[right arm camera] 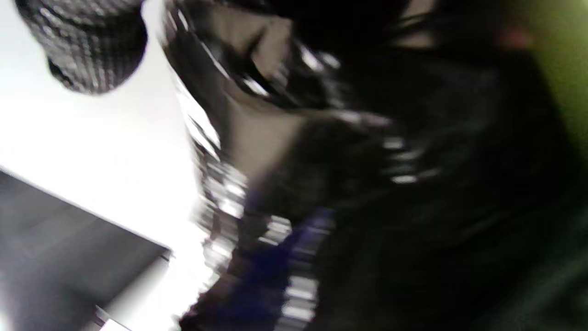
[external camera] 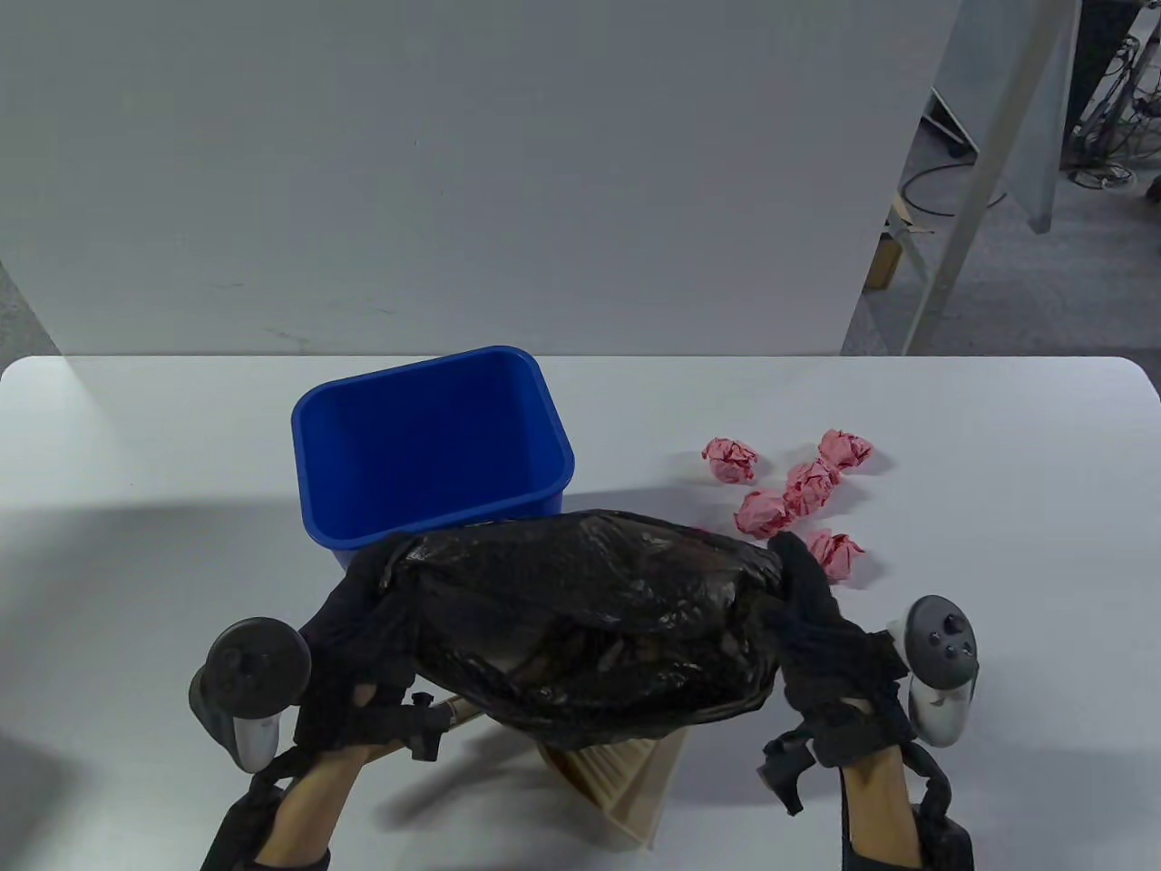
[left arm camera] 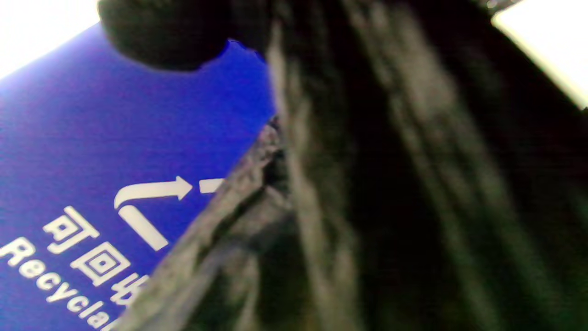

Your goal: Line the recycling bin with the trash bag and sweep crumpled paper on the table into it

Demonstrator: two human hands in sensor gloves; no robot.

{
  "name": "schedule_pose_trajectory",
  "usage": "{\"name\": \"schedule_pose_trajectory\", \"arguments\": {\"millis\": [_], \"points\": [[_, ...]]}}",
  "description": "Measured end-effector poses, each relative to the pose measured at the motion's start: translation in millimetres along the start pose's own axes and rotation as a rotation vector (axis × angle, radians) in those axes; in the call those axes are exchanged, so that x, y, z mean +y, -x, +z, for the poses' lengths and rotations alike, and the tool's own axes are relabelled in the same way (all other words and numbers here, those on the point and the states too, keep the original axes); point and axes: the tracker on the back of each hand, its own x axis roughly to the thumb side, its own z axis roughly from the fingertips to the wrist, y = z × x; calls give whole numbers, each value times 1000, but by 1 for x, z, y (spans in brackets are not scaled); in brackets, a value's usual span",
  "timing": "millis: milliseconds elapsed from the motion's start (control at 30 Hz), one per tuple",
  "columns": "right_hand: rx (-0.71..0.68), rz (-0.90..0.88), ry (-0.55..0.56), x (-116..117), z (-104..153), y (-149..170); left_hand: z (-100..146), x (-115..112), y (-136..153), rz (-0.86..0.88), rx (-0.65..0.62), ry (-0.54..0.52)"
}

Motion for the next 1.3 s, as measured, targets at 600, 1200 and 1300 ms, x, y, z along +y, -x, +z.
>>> {"name": "schedule_pose_trajectory", "arguments": {"millis": [600, 1200, 1300], "points": [[-44, 104, 672, -78, -4, -117, -68, -15, -140, 196, -106, 258], [210, 250, 718, -49, -4, 10, -41, -98, -86, -76, -193, 269], [267, 235, 673, -44, -4, 36, -41, -94, -70, -73, -112, 225]]}}
